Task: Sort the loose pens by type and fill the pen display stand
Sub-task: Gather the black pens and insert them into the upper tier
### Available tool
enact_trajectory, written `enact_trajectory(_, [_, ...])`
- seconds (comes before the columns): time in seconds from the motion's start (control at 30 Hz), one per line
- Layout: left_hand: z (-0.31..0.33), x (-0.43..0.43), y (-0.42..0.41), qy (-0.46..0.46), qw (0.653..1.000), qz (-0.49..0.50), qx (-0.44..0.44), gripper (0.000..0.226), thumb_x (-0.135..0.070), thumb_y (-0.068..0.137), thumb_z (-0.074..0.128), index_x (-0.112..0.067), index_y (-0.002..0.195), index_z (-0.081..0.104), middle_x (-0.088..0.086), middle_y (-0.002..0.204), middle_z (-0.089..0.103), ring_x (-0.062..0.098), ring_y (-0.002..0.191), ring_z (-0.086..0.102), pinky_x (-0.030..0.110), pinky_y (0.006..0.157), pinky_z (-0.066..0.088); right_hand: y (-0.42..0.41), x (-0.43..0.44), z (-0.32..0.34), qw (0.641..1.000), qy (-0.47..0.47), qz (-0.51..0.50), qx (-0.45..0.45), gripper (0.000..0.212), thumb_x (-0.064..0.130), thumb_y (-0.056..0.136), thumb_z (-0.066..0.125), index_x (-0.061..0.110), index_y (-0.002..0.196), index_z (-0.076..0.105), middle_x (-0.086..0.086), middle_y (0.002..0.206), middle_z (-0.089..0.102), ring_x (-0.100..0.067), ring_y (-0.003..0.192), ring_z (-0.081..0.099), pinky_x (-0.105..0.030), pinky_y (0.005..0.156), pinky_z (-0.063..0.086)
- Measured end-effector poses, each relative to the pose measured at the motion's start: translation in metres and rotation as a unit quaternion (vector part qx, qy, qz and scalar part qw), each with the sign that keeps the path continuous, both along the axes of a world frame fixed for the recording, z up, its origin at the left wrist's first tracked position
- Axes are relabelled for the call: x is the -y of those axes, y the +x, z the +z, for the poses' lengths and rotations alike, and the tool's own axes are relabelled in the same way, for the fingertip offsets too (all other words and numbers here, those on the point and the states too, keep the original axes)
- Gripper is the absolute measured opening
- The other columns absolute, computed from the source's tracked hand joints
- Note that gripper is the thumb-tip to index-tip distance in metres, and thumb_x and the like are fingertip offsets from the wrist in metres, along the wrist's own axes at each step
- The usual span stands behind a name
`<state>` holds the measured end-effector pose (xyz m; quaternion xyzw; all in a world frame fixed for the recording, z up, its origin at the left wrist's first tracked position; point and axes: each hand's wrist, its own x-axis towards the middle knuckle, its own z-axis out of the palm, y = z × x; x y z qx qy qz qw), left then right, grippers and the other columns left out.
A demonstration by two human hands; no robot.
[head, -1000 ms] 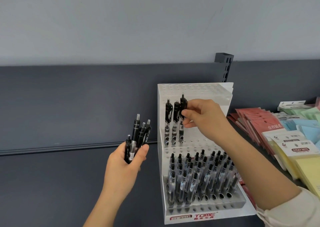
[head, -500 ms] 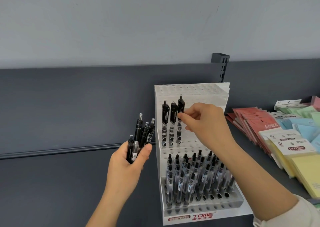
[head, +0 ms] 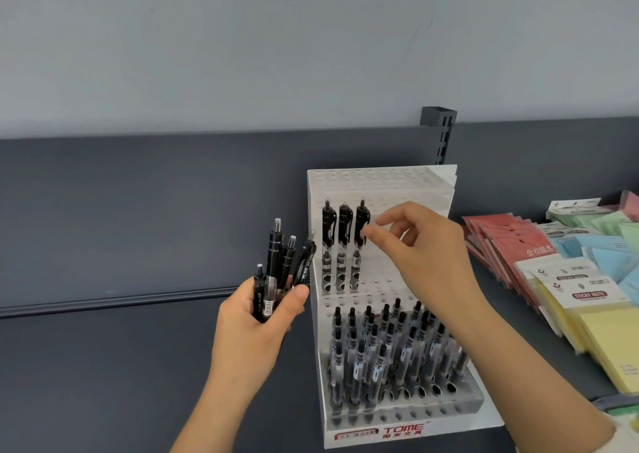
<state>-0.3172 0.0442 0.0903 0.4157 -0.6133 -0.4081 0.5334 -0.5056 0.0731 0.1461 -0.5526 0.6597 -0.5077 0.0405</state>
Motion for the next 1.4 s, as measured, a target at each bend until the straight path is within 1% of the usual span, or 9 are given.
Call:
enact_trajectory(0.2, [0.005,-0.007,-0.005,-0.039,0.999,-0.021,0.0,0.021,-0.035,0.06,0.072,-0.024,0.077,0.065,-0.011,0.068,0.068,0.0,0.06,0.061,0.01,0.058,0.047,0.024,-0.017,0.002,0.988,0.082,0.129,0.034,0.014,0.046,0.076,0.066,0.033,0.074,0.067,0.015,0.068,0.064,0.005,0.057,0.053,-0.009,0.055,0.039])
enact_trajectory(0.37, [0.01,-0.01,-0.013,-0.068,0.996,-0.046,0.021,0.027,-0.041,0.055,0.067,-0.027,0.077,0.065,-0.022,0.071,0.068,-0.005,0.066,0.062,0.004,0.06,0.043,0.03,-0.02,0.003,0.971,0.106,0.203,0.07,0.015,0.031,0.087,0.06,0.02,0.077,0.063,0.006,0.062,0.064,0.003,0.054,0.058,-0.012,0.054,0.043])
enact_trajectory(0.43, [0.009,-0.007,-0.012,-0.072,0.997,-0.026,0.018,0.033,-0.048,0.06,0.059,-0.025,0.082,0.067,-0.023,0.078,0.068,-0.007,0.073,0.062,0.002,0.062,0.042,0.022,-0.023,0.011,0.974,0.078,0.19,0.098,0.008,0.023,0.09,0.056,0.022,0.086,0.063,0.005,0.071,0.068,0.003,0.057,0.061,-0.011,0.056,0.048])
enact_trajectory(0.53, [0.004,-0.002,-0.007,-0.061,0.998,0.018,0.007,0.046,-0.056,0.066,0.054,-0.015,0.082,0.068,0.005,0.073,0.064,0.01,0.057,0.052,0.016,0.058,0.042,-0.001,-0.02,0.022,0.983,-0.003,0.126,0.136,0.013,0.015,0.093,0.051,0.023,0.088,0.06,0.005,0.079,0.068,-0.005,0.068,0.066,-0.016,0.061,0.054])
enact_trajectory(0.7, [-0.001,0.004,-0.004,-0.047,0.998,0.028,-0.002,0.055,-0.056,0.071,0.052,-0.004,0.087,0.061,0.01,0.062,0.042,0.016,0.056,0.038,0.029,0.056,0.035,-0.025,-0.011,0.028,0.994,-0.083,0.028,0.061,0.022,0.015,0.094,0.051,0.033,0.082,0.055,0.012,0.077,0.064,-0.004,0.069,0.065,-0.017,0.059,0.053])
enact_trajectory(0.83, [-0.003,0.005,-0.006,-0.044,0.999,0.01,0.004,0.014,-0.029,0.089,0.053,-0.026,0.085,0.066,-0.014,0.056,0.051,0.004,0.053,0.043,0.012,0.054,0.036,-0.019,-0.001,0.024,0.999,-0.049,0.013,0.005,0.011,0.018,0.093,0.053,0.02,0.084,0.058,0.007,0.078,0.064,-0.007,0.07,0.065,-0.034,0.072,0.056])
enact_trajectory(0.97, [-0.004,0.006,-0.006,-0.038,0.999,0.006,0.012,0.013,-0.028,0.088,0.054,-0.025,0.085,0.066,-0.009,0.058,0.049,0.006,0.054,0.043,0.018,0.056,0.038,-0.014,0.009,0.021,0.999,-0.01,0.02,-0.036,0.015,0.02,0.093,0.054,0.008,0.087,0.06,-0.002,0.076,0.066,-0.017,0.076,0.065,-0.045,0.076,0.053])
enact_trajectory(1.13, [-0.007,0.008,-0.005,-0.019,1.0,0.018,0.011,0.022,-0.034,0.085,0.056,-0.014,0.087,0.064,-0.007,0.054,0.048,0.007,0.05,0.043,0.02,0.054,0.039,-0.012,0.017,0.01,0.989,0.098,0.032,-0.107,0.021,0.027,0.093,0.053,0.01,0.084,0.059,-0.005,0.077,0.067,-0.022,0.076,0.063,-0.035,0.068,0.049])
enact_trajectory(1.4, [-0.005,0.007,-0.008,0.001,1.0,-0.007,-0.026,0.01,-0.035,0.08,0.06,-0.027,0.085,0.061,-0.006,0.054,0.059,0.006,0.048,0.048,0.016,0.053,0.043,-0.016,0.017,0.003,0.991,0.094,0.015,-0.098,0.016,0.031,0.091,0.057,0.02,0.078,0.055,0.003,0.075,0.066,-0.016,0.073,0.064,-0.028,0.062,0.044])
